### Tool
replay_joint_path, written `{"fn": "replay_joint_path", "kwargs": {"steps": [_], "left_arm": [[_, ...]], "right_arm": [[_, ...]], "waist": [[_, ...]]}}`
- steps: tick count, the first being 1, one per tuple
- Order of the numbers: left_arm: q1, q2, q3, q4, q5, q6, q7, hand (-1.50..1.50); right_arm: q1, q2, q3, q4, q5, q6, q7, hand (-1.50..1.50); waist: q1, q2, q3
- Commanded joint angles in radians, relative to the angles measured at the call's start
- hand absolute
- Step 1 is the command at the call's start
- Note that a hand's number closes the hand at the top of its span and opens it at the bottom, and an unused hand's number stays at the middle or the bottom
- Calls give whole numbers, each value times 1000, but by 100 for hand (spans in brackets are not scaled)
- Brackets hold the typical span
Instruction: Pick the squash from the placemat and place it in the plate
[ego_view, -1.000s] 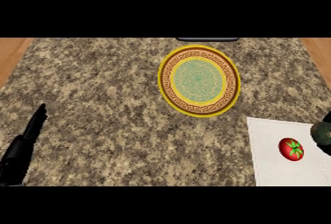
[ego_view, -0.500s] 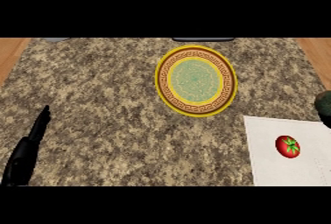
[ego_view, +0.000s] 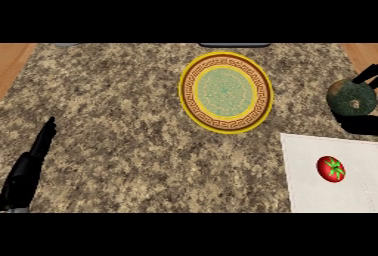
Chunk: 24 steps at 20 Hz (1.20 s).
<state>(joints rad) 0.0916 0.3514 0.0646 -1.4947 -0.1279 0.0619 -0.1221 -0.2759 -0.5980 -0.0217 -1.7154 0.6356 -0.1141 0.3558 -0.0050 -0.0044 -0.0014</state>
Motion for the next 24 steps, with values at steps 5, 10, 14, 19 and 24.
{"fn": "replay_joint_path", "kwargs": {"steps": [5, 10, 14, 19, 24], "left_arm": [[27, 23, 33, -59, 19, -54, 27, 0], [2, -16, -1, -49, -33, -26, 25, 0], [5, -50, -13, 0, -44, -18, -29, 0], [-16, -36, 26, 23, -32, -31, -22, 0], [-8, -36, 19, 45, -48, -43, -68, 0]], "right_arm": [[-212, 164, 155, -61, 92, 79, 212, 150], [-408, 267, 149, 195, 90, 84, 211, 150], [-493, 341, 156, 410, 106, 60, 180, 150], [-578, 426, 153, 623, 131, 35, 160, 150], [-667, 498, 106, 909, 137, -90, 23, 150]], "waist": [[20, 4, 1], [26, 6, 1], [31, 10, 1], [26, 10, 1], [35, 14, 1]]}}
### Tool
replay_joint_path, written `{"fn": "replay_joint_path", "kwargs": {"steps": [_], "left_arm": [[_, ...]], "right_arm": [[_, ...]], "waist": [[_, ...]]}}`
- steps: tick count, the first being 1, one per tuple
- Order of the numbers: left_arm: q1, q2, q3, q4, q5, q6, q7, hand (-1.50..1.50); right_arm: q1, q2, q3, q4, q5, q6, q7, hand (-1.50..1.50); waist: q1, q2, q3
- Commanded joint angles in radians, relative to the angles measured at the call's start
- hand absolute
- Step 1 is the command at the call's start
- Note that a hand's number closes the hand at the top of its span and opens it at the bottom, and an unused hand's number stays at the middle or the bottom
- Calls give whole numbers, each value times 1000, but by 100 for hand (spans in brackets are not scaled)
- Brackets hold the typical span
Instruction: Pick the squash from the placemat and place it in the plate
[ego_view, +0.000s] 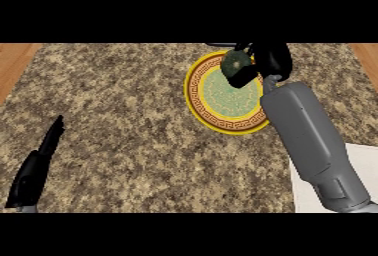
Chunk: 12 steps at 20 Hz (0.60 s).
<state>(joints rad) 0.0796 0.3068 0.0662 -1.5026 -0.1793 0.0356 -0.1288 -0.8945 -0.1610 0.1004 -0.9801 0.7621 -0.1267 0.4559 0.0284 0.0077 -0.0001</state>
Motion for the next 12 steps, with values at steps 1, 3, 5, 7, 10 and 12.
{"fn": "replay_joint_path", "kwargs": {"steps": [1, 3, 5, 7, 10, 12], "left_arm": [[-7, -3, 15, 17, 12, -13, -18, 0], [29, 13, 17, -26, 24, -39, -5, 0], [18, 16, 28, -14, 18, -30, -7, 0], [-45, -7, 3, -1, 0, -19, 38, 0], [-8, -15, 6, -23, -16, -7, 11, 0], [18, -14, 14, 0, -16, -17, -23, 0]], "right_arm": [[-13, 101, -10, 184, 11, -104, -64, 150], [-86, 108, -76, 277, -51, -84, -100, 150], [-94, 113, -144, 292, -63, -184, -45, 150], [-136, 110, -175, 399, -64, -218, -58, -150], [-142, 120, -195, 510, -68, -269, -139, -150], [-137, 136, -211, 507, -82, -324, -193, -150]], "waist": [[-1, 0, 0], [12, 3, 1], [7, 3, 0], [8, 7, 1], [8, 4, 1], [3, 2, 0]]}}
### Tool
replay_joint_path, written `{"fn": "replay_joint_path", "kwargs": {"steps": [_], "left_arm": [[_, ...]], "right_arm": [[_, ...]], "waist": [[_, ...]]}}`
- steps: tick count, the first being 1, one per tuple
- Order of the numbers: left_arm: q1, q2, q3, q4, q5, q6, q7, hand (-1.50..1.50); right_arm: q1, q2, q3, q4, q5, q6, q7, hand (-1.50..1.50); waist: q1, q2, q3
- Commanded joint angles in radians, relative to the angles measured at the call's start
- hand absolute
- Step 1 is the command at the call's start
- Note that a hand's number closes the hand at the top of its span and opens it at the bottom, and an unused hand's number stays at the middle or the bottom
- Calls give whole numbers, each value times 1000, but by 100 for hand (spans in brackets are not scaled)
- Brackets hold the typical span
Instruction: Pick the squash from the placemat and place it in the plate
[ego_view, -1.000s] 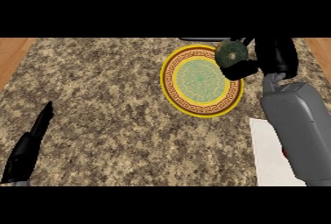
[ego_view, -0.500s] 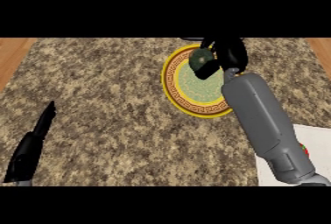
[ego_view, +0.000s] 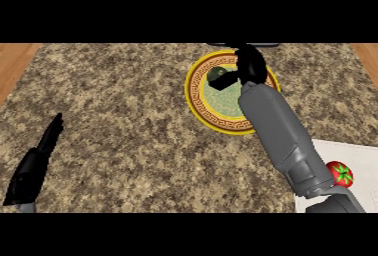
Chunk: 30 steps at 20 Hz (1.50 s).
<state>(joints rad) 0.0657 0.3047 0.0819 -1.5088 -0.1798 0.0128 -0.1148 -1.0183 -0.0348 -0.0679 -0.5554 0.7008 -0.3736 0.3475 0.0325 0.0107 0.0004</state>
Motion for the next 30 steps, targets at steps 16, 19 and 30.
{"fn": "replay_joint_path", "kwargs": {"steps": [16, 19, 30], "left_arm": [[25, -8, 46, 47, -16, 19, -50, 0], [33, -16, 43, 0, 4, -6, -13, 0], [34, -40, 42, 9, -32, -11, -22, 0]], "right_arm": [[194, -111, -327, -305, -391, -135, -357, -150], [295, -133, -347, -366, -463, -55, -435, -150], [566, -313, -399, -441, -610, 198, -618, -150]], "waist": [[-50, -15, 0], [-39, -14, 0], [-30, -10, 0]]}}
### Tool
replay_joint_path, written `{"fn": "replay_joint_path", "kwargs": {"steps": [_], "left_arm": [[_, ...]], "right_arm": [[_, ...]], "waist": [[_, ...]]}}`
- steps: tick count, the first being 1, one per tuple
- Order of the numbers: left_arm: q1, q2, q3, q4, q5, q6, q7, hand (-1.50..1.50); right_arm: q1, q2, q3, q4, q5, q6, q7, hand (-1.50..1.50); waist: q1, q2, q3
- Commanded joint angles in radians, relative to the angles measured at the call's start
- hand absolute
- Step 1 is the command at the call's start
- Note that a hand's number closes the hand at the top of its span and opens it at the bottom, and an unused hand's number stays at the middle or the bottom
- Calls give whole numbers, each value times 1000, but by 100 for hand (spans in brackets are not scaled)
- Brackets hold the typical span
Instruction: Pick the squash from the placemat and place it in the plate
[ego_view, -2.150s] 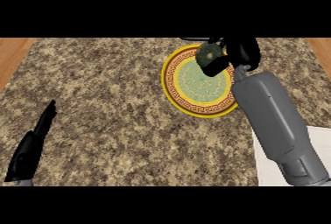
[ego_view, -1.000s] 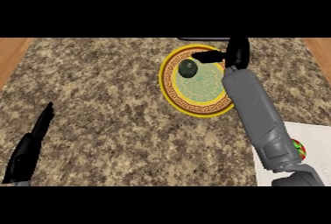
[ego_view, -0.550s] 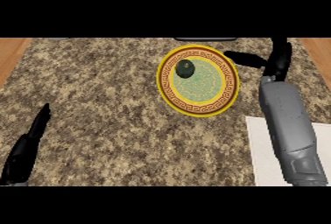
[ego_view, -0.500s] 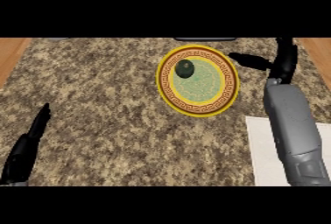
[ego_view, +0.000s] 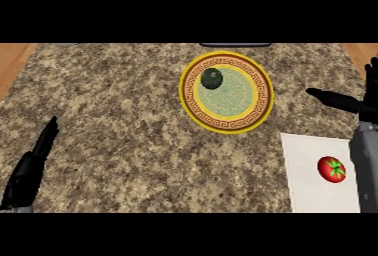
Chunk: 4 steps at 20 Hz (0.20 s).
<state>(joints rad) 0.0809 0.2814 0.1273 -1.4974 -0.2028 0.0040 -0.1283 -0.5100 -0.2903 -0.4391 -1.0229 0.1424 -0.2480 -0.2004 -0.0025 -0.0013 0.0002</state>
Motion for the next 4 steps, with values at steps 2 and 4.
{"fn": "replay_joint_path", "kwargs": {"steps": [2, 4], "left_arm": [[49, 0, 10, -60, 1, -26, 11, 0], [-73, 17, 43, 32, 15, -43, 51, 0]], "right_arm": [[94, -75, -42, 25, -73, 88, -94, -150], [113, -73, -33, -58, -92, 79, -32, -150]], "waist": [[7, 1, 0], [0, 1, 0]]}}
